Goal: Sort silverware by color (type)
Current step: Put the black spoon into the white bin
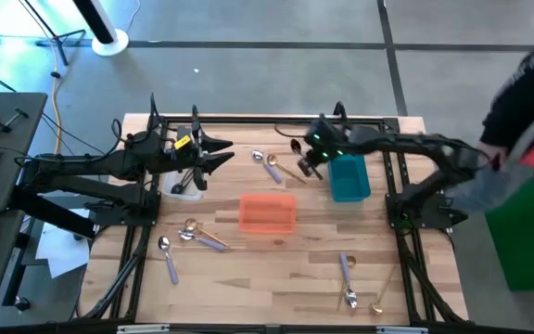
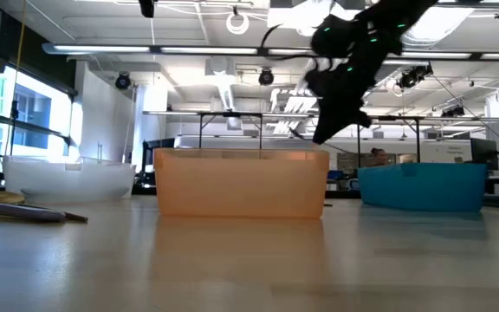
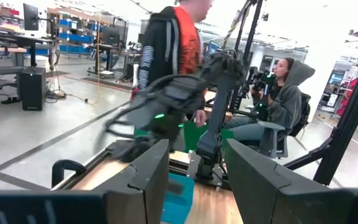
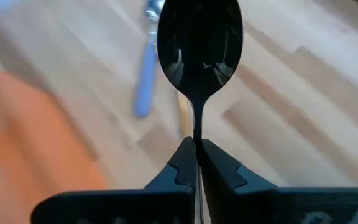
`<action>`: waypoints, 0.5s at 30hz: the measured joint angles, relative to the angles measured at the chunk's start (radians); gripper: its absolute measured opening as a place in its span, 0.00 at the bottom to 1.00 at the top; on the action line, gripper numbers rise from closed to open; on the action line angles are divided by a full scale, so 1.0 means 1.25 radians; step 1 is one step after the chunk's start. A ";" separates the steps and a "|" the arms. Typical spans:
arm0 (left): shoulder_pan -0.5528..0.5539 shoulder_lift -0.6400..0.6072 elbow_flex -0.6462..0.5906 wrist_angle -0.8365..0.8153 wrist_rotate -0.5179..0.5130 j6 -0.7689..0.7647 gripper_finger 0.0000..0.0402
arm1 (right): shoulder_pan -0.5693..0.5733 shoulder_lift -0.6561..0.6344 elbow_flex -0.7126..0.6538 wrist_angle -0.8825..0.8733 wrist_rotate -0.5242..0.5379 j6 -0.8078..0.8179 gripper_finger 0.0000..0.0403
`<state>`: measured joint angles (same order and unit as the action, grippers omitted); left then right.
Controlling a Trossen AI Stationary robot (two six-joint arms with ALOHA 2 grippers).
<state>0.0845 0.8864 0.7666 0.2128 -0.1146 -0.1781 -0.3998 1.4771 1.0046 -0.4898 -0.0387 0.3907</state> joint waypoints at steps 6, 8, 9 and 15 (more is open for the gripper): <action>0.000 0.000 0.000 0.000 0.000 0.040 0.36 | 0.069 -0.168 -0.166 0.235 -0.009 0.108 0.00; 0.000 0.000 0.000 0.000 0.000 0.040 0.36 | 0.094 -0.188 -0.184 0.307 -0.009 0.114 0.00; 0.000 0.000 0.000 0.000 0.000 0.040 0.36 | 0.110 -0.193 -0.187 0.348 -0.009 0.103 0.00; 0.000 0.000 0.000 0.000 0.000 0.040 0.36 | 0.207 -0.195 -0.143 0.520 -0.017 -0.025 0.00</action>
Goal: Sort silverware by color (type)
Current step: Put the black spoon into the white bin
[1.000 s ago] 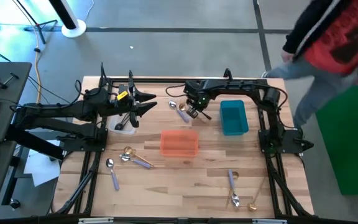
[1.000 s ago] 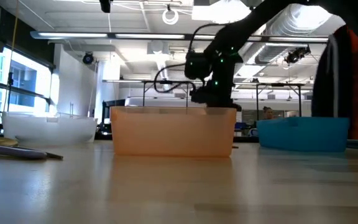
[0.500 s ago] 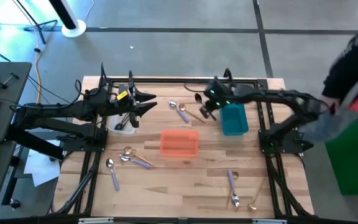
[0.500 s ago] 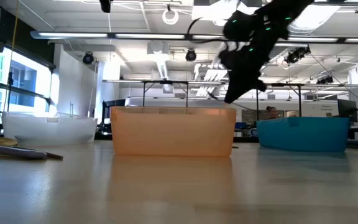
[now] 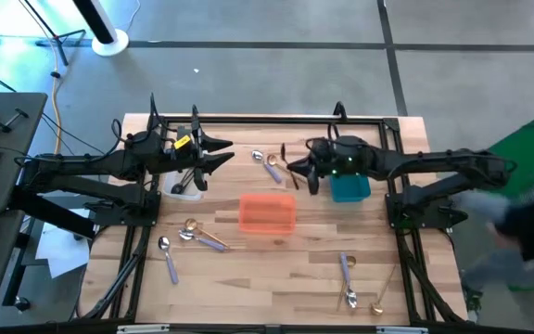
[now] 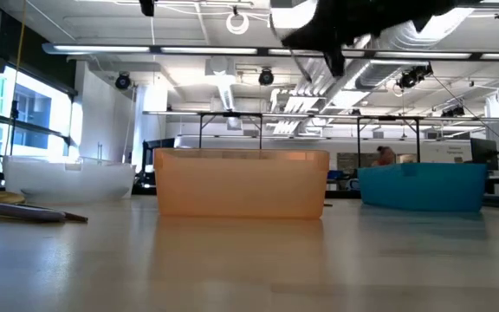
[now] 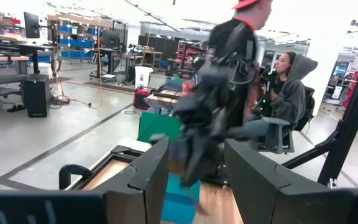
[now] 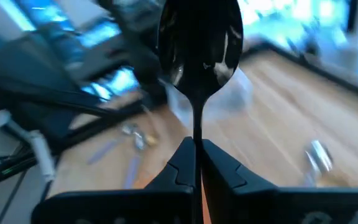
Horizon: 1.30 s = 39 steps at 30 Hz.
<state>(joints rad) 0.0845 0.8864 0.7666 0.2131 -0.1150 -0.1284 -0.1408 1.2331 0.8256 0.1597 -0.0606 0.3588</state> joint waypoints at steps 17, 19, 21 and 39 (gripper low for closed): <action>0.000 0.003 0.000 -0.004 0.026 -0.001 0.36 | 0.074 0.001 0.116 0.014 0.091 -0.147 0.00; 0.000 0.003 0.000 -0.004 0.026 -0.001 0.36 | 0.074 0.001 0.116 0.015 0.091 -0.147 0.00; 0.000 0.003 0.000 -0.004 0.026 -0.008 0.36 | 0.074 0.001 0.116 0.021 0.090 -0.147 0.00; 0.000 0.018 0.000 0.003 0.029 -0.014 0.36 | 0.074 0.008 0.117 0.105 0.090 -0.146 0.00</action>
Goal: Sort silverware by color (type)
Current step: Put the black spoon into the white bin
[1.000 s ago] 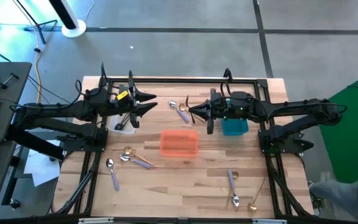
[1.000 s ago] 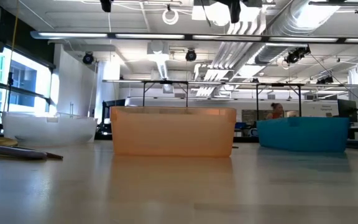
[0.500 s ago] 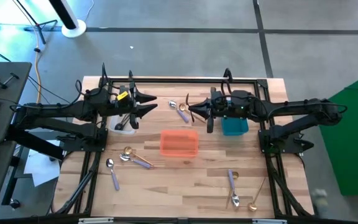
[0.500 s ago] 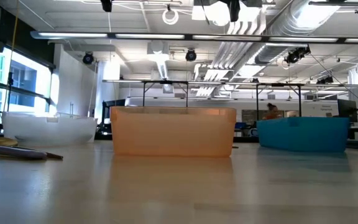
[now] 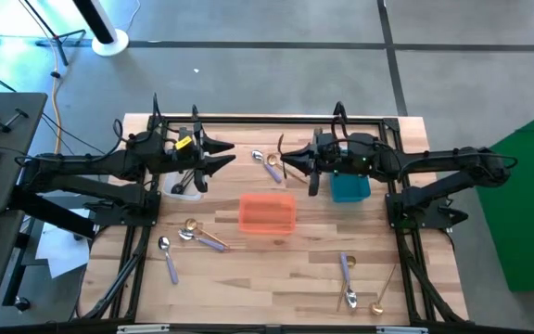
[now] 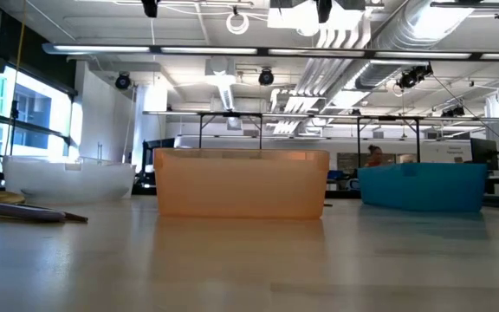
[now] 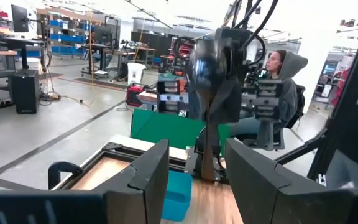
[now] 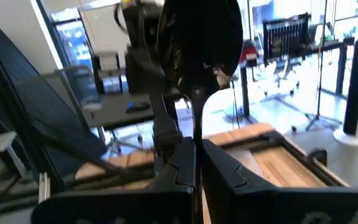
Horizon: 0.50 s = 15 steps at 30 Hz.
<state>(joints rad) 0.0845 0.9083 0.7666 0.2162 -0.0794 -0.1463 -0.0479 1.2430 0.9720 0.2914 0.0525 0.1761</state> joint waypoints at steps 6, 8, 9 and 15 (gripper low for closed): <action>0.000 0.105 0.001 0.087 0.077 -0.022 0.36 | 0.000 0.060 0.000 0.130 -0.030 0.003 0.00; 0.000 0.149 0.005 0.123 0.100 -0.033 0.36 | 0.000 0.084 0.000 0.179 -0.040 0.005 0.00; 0.000 0.168 0.011 0.137 0.110 -0.036 0.36 | 0.000 0.093 0.000 0.198 -0.043 0.005 0.00; 0.000 0.262 0.047 0.149 0.127 -0.050 0.36 | 0.000 0.133 0.001 0.292 -0.061 0.034 0.00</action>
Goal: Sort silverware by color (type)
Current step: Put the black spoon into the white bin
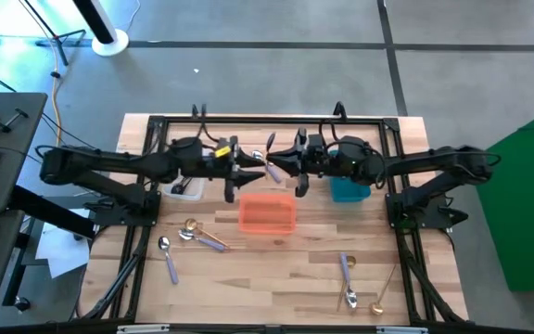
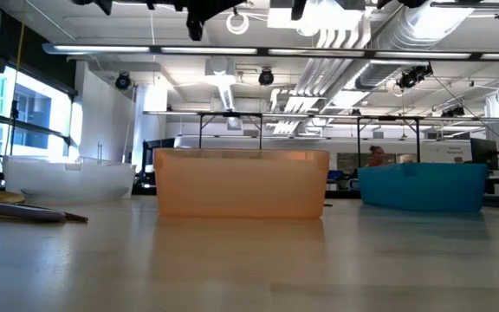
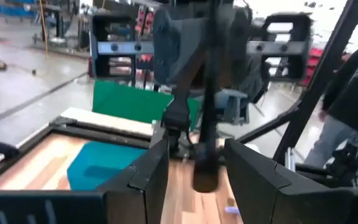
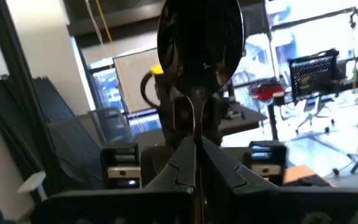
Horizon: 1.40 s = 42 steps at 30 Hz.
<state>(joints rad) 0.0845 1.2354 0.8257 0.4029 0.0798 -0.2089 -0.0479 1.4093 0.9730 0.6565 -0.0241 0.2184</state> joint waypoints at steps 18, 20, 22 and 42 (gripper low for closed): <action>0.000 0.078 0.047 0.055 0.013 0.001 0.16 | -0.004 0.005 0.000 -0.019 0.009 -0.008 0.00; 0.000 0.075 0.047 0.052 0.012 0.001 0.07 | -0.003 0.005 0.000 -0.023 0.008 -0.008 0.00; 0.001 0.074 0.046 0.054 0.012 0.002 0.03 | -0.004 0.005 0.000 -0.022 0.006 -0.009 0.00; 0.034 0.006 0.046 -0.074 0.003 0.090 0.03 | -0.020 -0.053 -0.002 -0.161 0.022 0.038 0.32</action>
<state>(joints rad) 0.1266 1.2425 0.8833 0.3104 0.0839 -0.0963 -0.0726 1.3424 0.9710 0.4551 0.0040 0.2657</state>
